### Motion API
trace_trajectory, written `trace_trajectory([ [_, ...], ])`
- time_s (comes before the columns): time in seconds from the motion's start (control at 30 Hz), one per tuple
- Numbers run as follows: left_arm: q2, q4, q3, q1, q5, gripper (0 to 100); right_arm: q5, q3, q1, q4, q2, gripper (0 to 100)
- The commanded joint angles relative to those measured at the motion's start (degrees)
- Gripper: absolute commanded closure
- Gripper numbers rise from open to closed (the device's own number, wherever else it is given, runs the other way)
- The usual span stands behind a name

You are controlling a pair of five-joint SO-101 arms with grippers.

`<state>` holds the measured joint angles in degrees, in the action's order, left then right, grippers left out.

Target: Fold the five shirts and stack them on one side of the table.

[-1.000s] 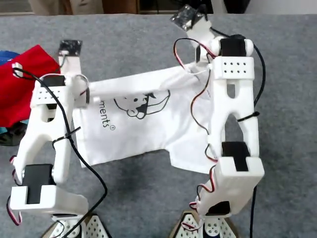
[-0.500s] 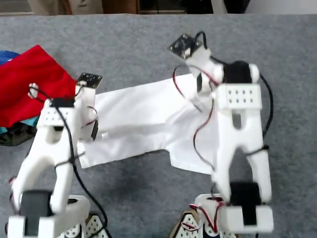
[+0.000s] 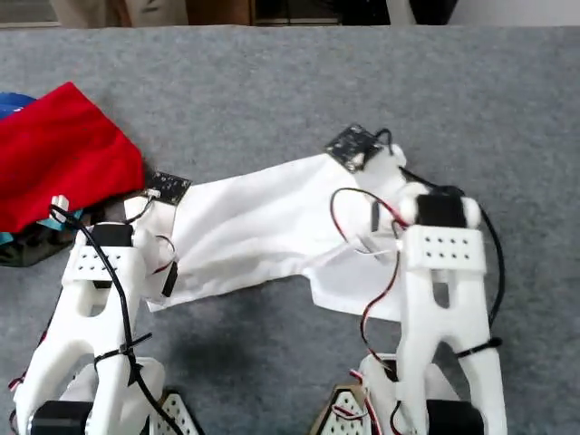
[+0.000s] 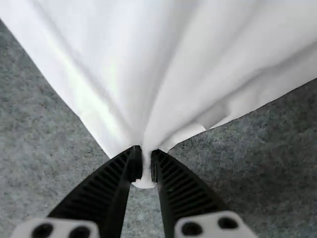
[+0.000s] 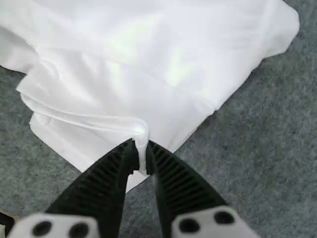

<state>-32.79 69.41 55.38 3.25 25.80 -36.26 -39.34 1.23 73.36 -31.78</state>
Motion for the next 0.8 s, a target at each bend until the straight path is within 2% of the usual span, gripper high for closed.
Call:
trace_trajectory([
  [0.0, -2.1, -0.4, -0.3, -0.4, 0.4, 98, -3.2, -2.6, 3.3, -1.0, -3.6, 99.8],
  [0.23, -5.8, -0.2, -4.4, -0.9, -4.0, 98, -4.6, -7.9, 5.7, 0.4, -13.2, 99.8],
  [0.43, -6.4, -6.2, 4.9, -0.7, -3.2, 98, -4.3, -16.6, 5.7, -1.6, -18.1, 99.8],
  [0.77, -6.1, -6.5, 7.2, -0.5, -2.2, 98, -2.9, -21.5, 10.7, -3.7, -19.0, 99.8],
])
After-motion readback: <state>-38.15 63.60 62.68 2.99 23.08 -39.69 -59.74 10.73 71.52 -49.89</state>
